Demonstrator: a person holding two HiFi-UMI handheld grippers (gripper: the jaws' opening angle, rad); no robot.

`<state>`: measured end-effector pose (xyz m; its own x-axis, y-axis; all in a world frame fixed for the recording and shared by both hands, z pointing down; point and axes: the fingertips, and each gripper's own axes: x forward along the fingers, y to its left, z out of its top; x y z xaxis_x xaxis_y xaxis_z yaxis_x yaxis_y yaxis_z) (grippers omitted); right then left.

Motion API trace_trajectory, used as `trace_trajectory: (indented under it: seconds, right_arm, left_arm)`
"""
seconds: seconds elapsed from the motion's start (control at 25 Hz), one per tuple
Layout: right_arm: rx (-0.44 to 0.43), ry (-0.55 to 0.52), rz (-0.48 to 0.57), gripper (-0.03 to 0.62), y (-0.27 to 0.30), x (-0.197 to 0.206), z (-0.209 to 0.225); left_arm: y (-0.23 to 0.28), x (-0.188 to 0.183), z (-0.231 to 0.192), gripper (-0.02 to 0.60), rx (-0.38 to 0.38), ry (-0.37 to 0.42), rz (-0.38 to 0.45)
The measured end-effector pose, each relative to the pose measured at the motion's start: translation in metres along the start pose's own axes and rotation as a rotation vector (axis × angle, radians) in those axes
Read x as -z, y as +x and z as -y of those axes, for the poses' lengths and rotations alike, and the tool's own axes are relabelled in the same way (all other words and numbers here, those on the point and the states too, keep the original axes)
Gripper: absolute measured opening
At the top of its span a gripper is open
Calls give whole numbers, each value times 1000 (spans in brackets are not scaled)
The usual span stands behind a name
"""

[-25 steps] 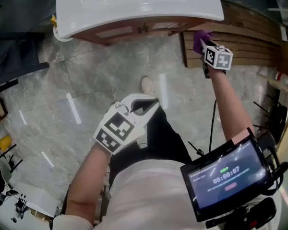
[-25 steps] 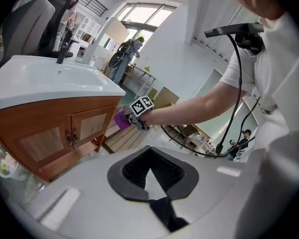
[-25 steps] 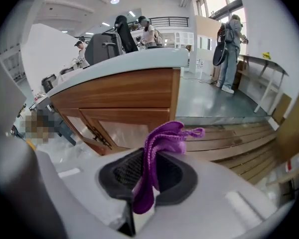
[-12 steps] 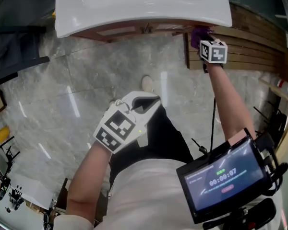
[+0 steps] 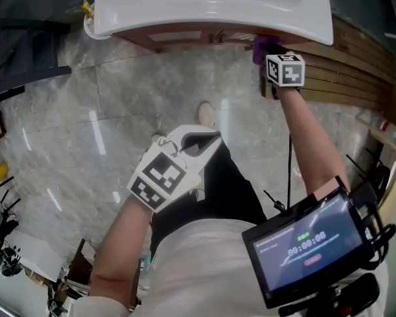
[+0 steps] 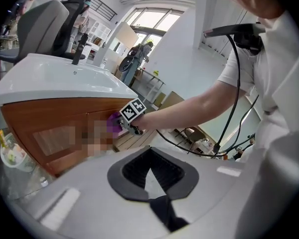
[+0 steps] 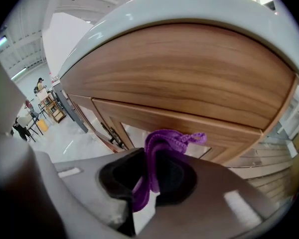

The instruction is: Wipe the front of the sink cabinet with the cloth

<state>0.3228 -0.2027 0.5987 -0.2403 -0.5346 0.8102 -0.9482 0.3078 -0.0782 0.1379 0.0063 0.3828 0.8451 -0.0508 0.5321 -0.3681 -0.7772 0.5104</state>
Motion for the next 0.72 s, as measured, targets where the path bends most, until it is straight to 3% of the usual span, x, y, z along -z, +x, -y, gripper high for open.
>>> trace_trajectory:
  seconds: [0.28,0.72]
  right_arm:
    - [-68,-34,8,55,13,-15,-56]
    - [-106,-88,0,55,26,-32,-124]
  left_arm:
    - [-27,16,-4,8,-33,-22,22]
    - [-72,40,-13,8,-89,-59,64]
